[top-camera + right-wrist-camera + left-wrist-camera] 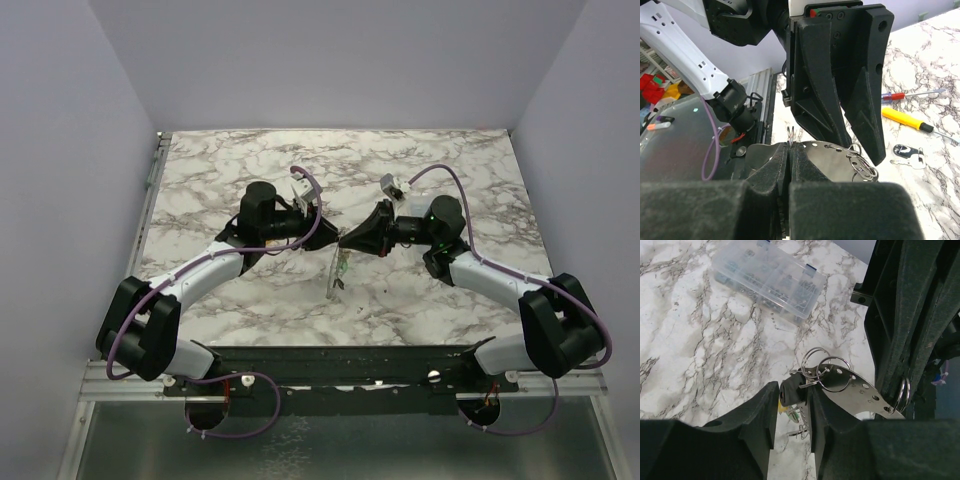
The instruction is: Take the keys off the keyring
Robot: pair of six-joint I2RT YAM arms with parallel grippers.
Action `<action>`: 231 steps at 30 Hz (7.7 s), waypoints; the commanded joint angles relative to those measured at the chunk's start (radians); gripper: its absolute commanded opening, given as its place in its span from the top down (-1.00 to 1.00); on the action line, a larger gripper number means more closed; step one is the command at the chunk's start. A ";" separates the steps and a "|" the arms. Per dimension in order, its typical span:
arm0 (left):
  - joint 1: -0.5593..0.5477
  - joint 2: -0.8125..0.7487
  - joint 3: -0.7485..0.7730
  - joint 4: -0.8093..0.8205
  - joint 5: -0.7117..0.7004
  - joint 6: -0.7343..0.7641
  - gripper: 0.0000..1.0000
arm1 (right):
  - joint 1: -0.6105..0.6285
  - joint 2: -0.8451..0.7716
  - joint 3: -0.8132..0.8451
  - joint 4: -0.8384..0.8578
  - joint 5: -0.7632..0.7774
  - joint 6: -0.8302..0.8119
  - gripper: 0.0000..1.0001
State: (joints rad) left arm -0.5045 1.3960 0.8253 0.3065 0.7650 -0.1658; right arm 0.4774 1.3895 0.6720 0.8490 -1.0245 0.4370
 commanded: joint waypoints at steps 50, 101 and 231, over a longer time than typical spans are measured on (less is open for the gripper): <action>-0.199 -0.060 0.432 -0.868 -0.267 0.711 1.00 | -0.109 -0.111 0.138 -0.703 -0.137 -0.584 -0.13; -0.212 -0.010 0.448 -0.885 -0.164 0.661 1.00 | 0.053 -0.167 0.163 -0.875 0.165 -0.940 0.36; -0.057 0.093 0.472 -1.009 -0.105 0.560 1.00 | 0.118 -0.099 -0.069 -0.161 0.257 -0.644 0.99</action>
State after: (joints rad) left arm -0.5621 1.4712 1.2991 -0.6910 0.6670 0.4000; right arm 0.5945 1.2648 0.6487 0.4625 -0.7261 -0.2569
